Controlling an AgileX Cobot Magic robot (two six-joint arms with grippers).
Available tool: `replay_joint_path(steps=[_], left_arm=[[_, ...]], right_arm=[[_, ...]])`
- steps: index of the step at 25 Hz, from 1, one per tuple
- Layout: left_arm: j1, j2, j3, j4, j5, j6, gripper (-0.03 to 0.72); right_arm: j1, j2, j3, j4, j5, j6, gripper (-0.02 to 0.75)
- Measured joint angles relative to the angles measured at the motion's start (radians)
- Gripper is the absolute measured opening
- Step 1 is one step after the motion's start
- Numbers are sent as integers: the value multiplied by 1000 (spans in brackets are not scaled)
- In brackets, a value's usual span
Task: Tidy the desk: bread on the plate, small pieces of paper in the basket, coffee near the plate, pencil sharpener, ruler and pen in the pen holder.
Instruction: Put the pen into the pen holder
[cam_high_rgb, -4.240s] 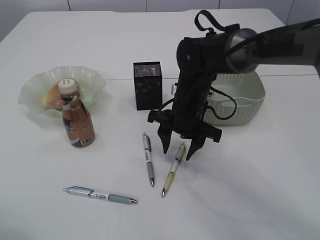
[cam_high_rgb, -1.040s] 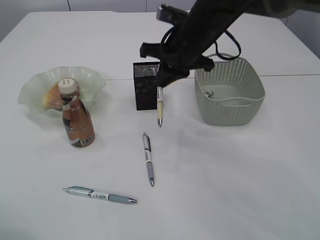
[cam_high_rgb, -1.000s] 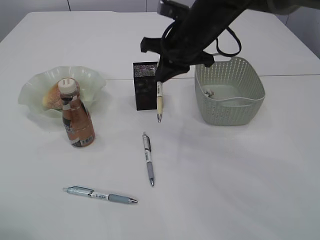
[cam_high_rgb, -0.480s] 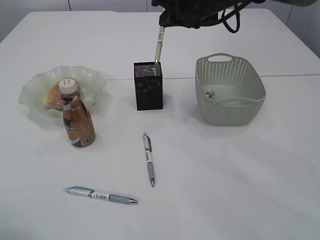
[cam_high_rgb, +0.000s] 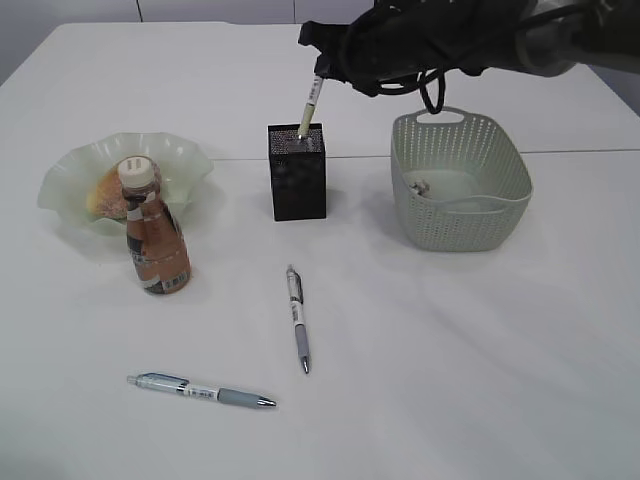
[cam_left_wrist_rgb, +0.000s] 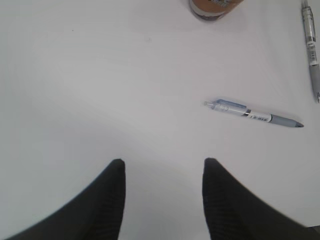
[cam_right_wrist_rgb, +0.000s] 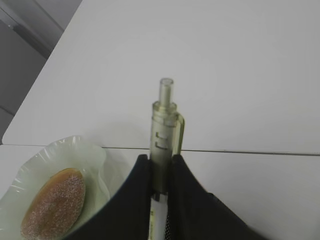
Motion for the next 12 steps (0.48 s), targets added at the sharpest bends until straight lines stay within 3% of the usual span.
replay_joint_path(steps=[12], left_arm=[[0,0,0,2,0,0,370]], right_arm=[[0,31,-11,212,-41,-231,36]])
